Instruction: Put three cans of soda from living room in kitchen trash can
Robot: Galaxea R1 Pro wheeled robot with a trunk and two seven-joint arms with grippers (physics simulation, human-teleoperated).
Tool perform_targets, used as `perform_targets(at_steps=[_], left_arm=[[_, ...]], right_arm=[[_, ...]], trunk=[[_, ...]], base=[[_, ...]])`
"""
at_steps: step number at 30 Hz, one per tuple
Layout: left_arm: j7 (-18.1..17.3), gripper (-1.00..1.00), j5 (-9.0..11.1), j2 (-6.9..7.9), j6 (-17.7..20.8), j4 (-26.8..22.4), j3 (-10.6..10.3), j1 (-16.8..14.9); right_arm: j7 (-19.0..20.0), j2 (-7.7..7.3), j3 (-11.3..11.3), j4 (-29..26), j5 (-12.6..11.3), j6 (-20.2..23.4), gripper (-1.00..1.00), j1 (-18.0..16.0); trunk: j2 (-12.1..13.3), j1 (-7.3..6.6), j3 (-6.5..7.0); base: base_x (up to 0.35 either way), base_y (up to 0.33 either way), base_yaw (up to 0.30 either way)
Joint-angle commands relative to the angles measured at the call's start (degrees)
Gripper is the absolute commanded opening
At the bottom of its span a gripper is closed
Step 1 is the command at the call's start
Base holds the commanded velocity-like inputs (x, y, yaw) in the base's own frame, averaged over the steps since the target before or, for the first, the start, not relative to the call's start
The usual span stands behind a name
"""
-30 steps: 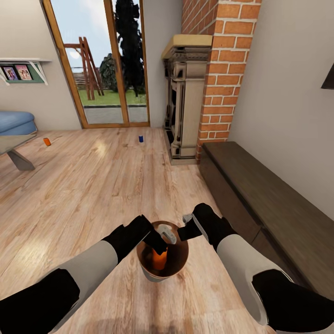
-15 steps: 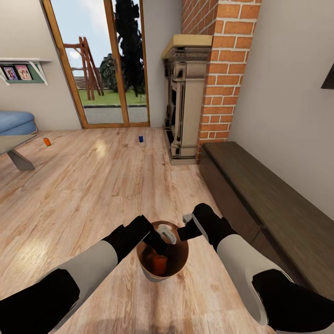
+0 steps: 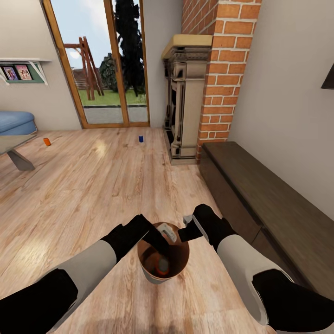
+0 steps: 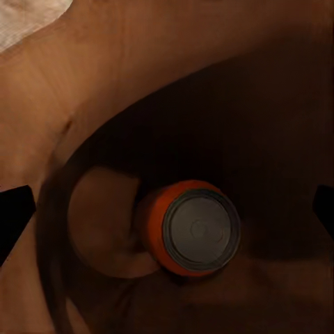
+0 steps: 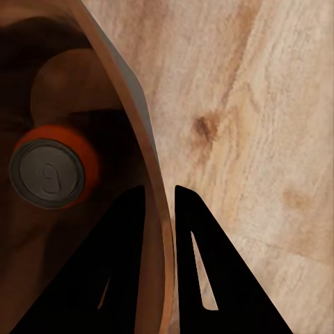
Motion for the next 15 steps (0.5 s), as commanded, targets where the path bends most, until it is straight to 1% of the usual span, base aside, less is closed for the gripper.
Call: perform_targets(at_steps=[1, 2, 5, 6, 7, 8, 9, 12, 13, 15], left_arm=[[-0.2, 1.0, 0.0, 0.04, -0.2, -1.0, 0.0, 0.0], [-0.7, 1.0, 0.1, 0.48, -0.3, -3.5, 0.2, 0.2], [-1.3, 1.0, 0.2, 1.83, -0.2, -6.8, 0.2, 1.0], [-1.8, 1.0, 0.3, 2.96, 0.1, -9.7, 0.3, 1.6], [-3.1, 1.0, 0.4, 6.18, 1.9, -16.5, 0.4, 2.8], [-3.3, 1.0, 0.5, 7.13, 2.7, -18.3, 0.4, 3.1], [-3.9, 1.0, 0.5, 9.12, 4.3, -22.4, 0.4, 3.7], [-4.7, 1.0, 0.6, 12.18, 6.9, -28.8, 0.5, 4.7], [-5.0, 1.0, 0.6, 14.2, 8.8, -32.9, 0.5, 5.3], [-5.3, 1.0, 0.6, 16.28, 10.6, -36.8, 0.6, 5.6]], right_arm=[[0.3, 0.01, -0.1, 0.0, -1.9, 0.2, -1.0, 0.0], [0.3, 0.01, -0.2, 0.0, -1.9, 0.2, -1.0, 0.0], [0.3, -0.02, -0.2, 0.4, -1.8, 0.2, -1.0, 0.0], [0.2, -0.04, -0.2, 0.7, -1.8, 0.2, -1.0, -0.1], [0.3, -0.07, -0.2, 1.0, -1.8, 0.2, -1.0, -0.1], [0.3, -0.07, -0.2, 1.1, -1.8, 0.2, -1.0, -0.1], [0.3, -0.07, -0.2, 1.2, -1.8, 0.2, -1.0, -0.1], [0.3, -0.08, -0.2, 1.2, -1.8, 0.2, -1.0, -0.1], [0.3, -0.08, -0.2, 1.3, -1.8, 0.2, -1.0, -0.1], [0.3, -0.08, -0.2, 1.4, -1.8, 0.2, -1.0, -0.1]], trunk=[[0.0, 0.0, 0.0], [0.0, 0.0, 0.0], [0.0, 0.0, 0.0], [0.0, 0.0, 0.0], [0.0, 0.0, 0.0], [0.0, 0.0, 0.0], [0.0, 0.0, 0.0], [0.0, 0.0, 0.0], [0.0, 0.0, 0.0], [0.0, 0.0, 0.0]], base=[[0.0, 0.0, 0.0], [0.0, 0.0, 0.0], [0.0, 0.0, 0.0], [0.0, 0.0, 0.0], [0.0, 0.0, 0.0], [0.0, 0.0, 0.0], [0.0, 0.0, 0.0], [0.0, 0.0, 0.0], [0.0, 0.0, 0.0], [0.0, 0.0, 0.0]])
